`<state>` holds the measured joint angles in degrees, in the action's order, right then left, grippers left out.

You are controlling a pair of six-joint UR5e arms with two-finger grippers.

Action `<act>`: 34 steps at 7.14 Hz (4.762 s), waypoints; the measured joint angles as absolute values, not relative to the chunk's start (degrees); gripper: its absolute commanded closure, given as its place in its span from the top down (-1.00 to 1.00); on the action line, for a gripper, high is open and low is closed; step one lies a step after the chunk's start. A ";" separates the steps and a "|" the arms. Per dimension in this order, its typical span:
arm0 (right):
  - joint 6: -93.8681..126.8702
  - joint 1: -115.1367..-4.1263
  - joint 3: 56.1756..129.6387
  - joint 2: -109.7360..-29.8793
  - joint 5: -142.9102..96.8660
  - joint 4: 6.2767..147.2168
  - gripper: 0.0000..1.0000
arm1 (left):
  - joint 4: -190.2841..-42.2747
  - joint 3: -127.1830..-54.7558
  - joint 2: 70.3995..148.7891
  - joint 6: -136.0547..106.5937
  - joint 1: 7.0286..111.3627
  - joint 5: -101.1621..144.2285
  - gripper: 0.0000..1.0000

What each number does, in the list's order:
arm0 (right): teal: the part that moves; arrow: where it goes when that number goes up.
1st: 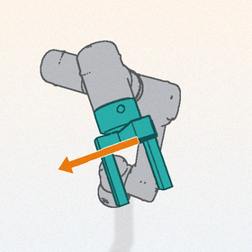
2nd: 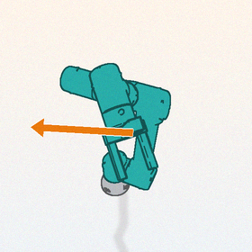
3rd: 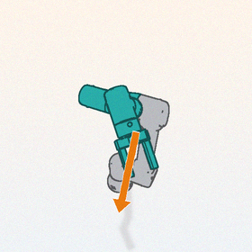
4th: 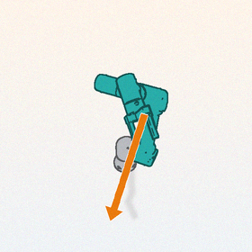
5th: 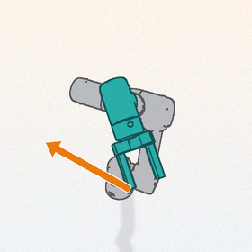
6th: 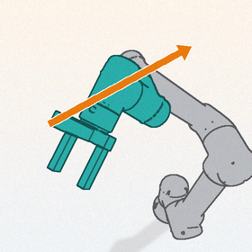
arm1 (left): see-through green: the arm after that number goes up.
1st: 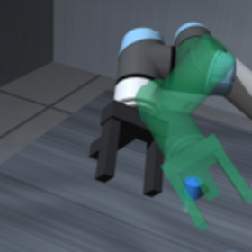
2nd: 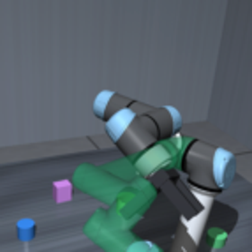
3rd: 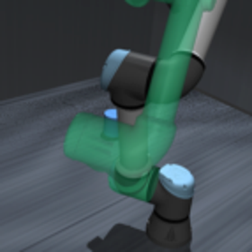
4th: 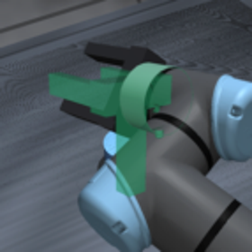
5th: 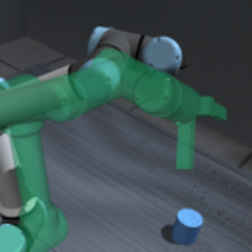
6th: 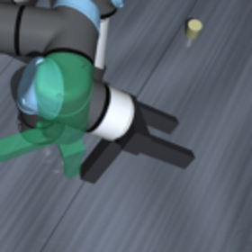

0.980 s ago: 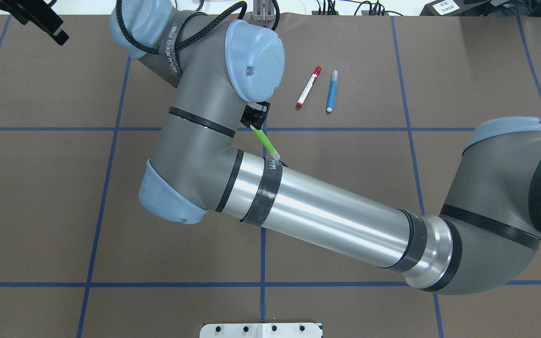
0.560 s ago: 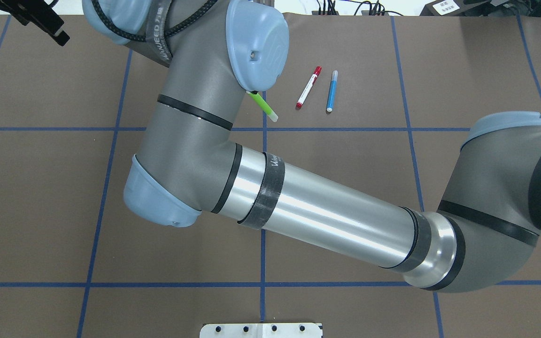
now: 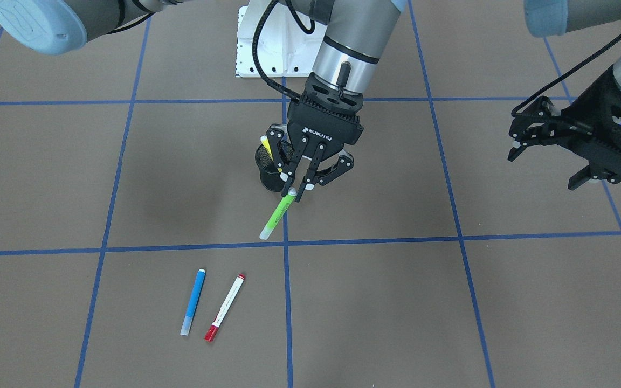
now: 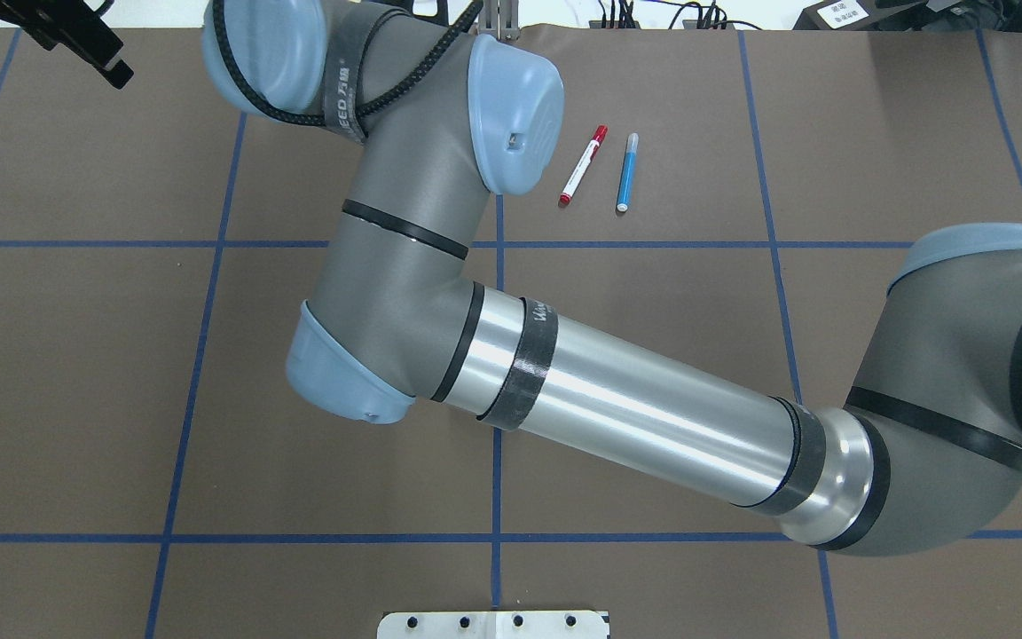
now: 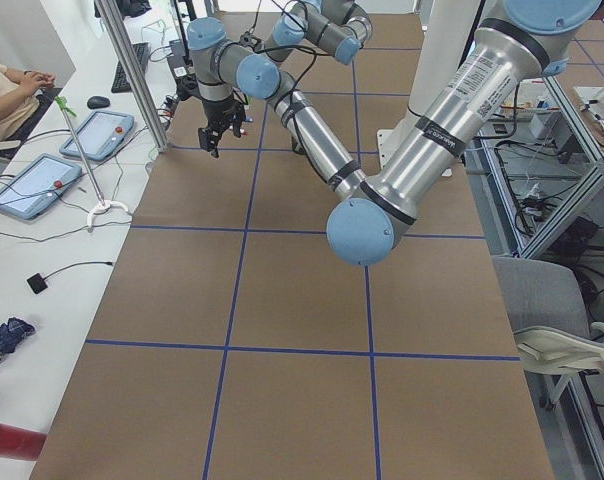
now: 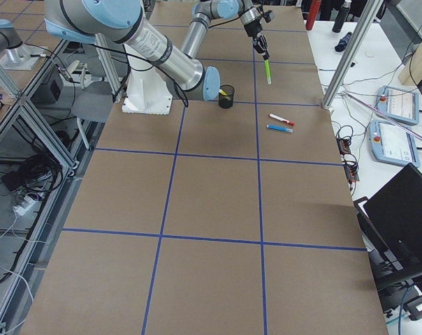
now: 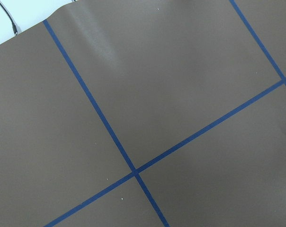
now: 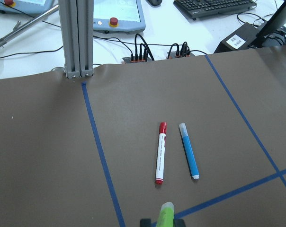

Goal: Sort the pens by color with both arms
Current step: 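Place the green highlighter beside the red-capped marker and open the right gripper, then withdraw the right gripper while the left gripper moves toward the cup, then lower the left gripper into the cup and grasp the yellow highlighter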

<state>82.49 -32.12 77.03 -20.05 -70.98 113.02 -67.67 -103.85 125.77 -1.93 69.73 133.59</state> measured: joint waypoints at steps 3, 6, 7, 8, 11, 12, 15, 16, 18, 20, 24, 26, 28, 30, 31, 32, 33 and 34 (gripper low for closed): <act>83.85 -32.19 65.89 -22.02 -60.82 96.41 -1.00 | -68.11 -103.31 125.77 -2.02 69.35 133.59 1.00; 86.13 -31.49 58.03 -25.48 -53.15 82.20 -1.00 | -71.75 -99.90 125.77 -2.11 68.79 133.59 1.00; 87.50 -30.63 57.06 -26.87 -51.07 78.53 -1.00 | -72.17 -99.22 125.77 -2.11 68.59 133.59 1.00; 88.56 -29.68 56.76 -28.05 -49.52 76.22 -0.86 | -72.34 -98.89 125.77 -2.11 68.31 133.59 1.00; 89.68 -27.44 56.62 -32.69 -45.42 67.66 0.66 | -72.65 -98.70 125.77 -2.19 68.01 133.59 1.00; 89.74 -27.02 56.61 -33.17 -44.75 66.91 0.94 | -72.68 -98.78 125.77 -2.19 67.98 133.60 1.00; 90.03 -27.05 57.44 -33.48 -44.93 66.26 0.97 | -72.73 -99.03 125.91 -2.45 67.94 133.59 1.00; 89.97 -27.90 58.57 -33.40 -47.19 66.13 0.98 | -73.40 -99.12 125.91 -3.32 67.91 133.59 1.00; 87.88 -31.23 60.79 -33.33 -55.55 66.23 0.98 | -75.89 -99.38 125.89 -6.89 67.31 133.60 1.00; 83.35 -36.10 63.60 -33.33 -68.30 68.11 0.99 | -76.55 -100.63 126.08 -12.42 65.94 133.31 1.00; 65.56 -51.15 74.61 -35.16 -101.24 84.39 0.99 | -76.35 -103.48 128.41 -32.43 60.02 131.36 1.00; 53.48 -58.97 77.51 -39.85 -114.90 85.34 0.99 | -75.47 -103.26 131.08 -44.06 55.24 129.93 1.00; 41.63 -64.81 79.87 -45.83 -123.48 85.50 0.99 | -72.44 -102.60 135.40 -57.18 48.07 124.81 1.00; 30.50 -68.69 82.01 -51.51 -126.97 85.57 0.99 | -68.78 -100.57 140.36 -66.62 41.25 119.94 0.94; 25.45 -70.20 82.47 -53.97 -128.51 85.60 0.99 | -68.22 -98.67 142.40 -71.10 38.36 118.97 0.90; 21.23 -71.52 82.75 -56.16 -129.93 85.60 0.99 | -68.14 -95.81 144.67 -75.10 35.69 118.07 0.85; 18.64 -72.37 83.22 -57.89 -130.64 85.60 0.99 | -68.38 -92.80 146.80 -78.95 33.35 117.34 0.75; 17.39 -72.75 83.99 -59.14 -130.87 85.60 0.99 | -68.92 -90.51 148.22 -82.15 31.45 116.95 0.63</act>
